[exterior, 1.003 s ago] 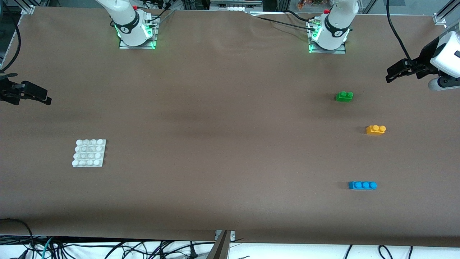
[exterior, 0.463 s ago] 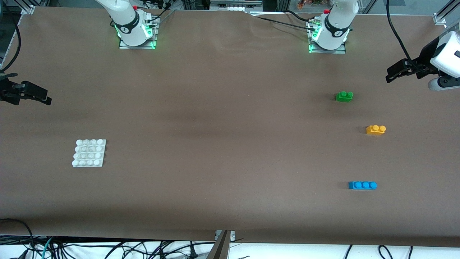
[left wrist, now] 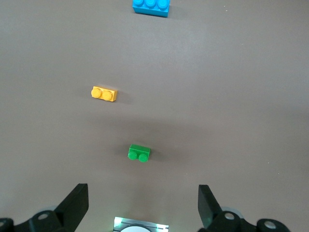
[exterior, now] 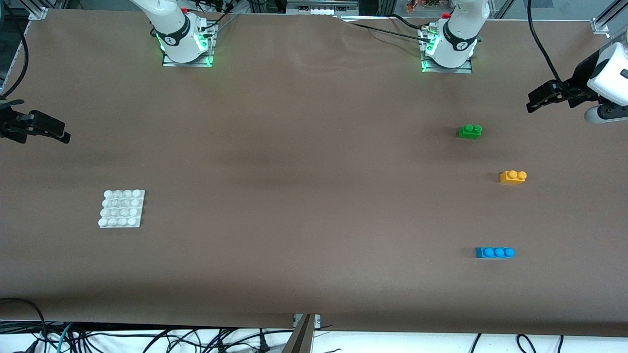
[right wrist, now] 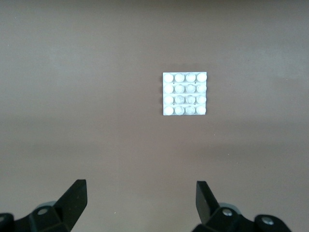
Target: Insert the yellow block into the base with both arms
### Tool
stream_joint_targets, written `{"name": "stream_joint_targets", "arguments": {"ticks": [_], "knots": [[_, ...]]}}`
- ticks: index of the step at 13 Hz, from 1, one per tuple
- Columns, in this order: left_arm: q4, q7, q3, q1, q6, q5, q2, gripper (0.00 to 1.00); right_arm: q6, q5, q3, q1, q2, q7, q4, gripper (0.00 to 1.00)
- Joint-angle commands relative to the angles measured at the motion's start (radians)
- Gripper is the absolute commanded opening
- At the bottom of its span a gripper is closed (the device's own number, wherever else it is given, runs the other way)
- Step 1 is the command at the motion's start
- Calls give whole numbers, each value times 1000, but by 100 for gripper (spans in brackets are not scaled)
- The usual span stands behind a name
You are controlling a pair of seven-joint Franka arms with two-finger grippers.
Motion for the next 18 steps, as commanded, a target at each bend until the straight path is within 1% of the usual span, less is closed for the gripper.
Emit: {"name": "stream_joint_targets", "arguments": {"ticks": [1,5,18], "knots": [[10,25,-4,8,-1,-20,2,100,7,8,4,-2,-6,-11,-3,100],[10,23,-4,8,1,-20,2,100,50,8,4,0,10,-12,-2,100],[10,25,-4,8,1,-20,2,100,47,7,-1,-2,7,-12,-2,100]]}}
